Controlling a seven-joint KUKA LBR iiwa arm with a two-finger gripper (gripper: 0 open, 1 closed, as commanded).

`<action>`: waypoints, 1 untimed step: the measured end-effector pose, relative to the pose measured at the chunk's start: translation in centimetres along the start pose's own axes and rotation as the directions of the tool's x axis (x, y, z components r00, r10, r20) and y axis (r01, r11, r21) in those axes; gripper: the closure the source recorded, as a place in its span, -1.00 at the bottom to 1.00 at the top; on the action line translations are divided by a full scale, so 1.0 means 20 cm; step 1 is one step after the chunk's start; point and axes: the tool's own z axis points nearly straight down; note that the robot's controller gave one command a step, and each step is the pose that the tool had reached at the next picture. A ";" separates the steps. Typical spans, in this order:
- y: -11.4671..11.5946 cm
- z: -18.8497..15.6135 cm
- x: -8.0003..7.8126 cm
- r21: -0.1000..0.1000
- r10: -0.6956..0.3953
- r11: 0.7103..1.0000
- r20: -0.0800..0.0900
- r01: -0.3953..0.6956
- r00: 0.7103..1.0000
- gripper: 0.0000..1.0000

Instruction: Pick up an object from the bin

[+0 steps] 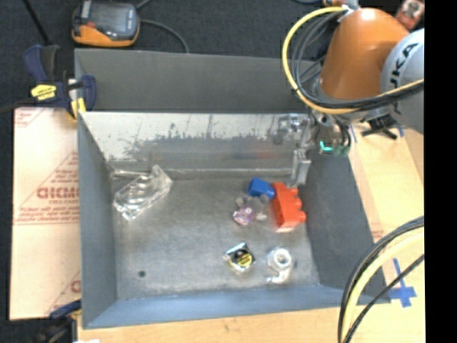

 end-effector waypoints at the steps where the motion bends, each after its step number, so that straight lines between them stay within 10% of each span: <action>1: -0.04 0.64 0.17 0.001 -0.224 0.975 0.003 0.224 0.975 -1.00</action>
Offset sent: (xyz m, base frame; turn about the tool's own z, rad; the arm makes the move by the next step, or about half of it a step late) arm -0.0349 -0.0060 -0.1255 -0.2270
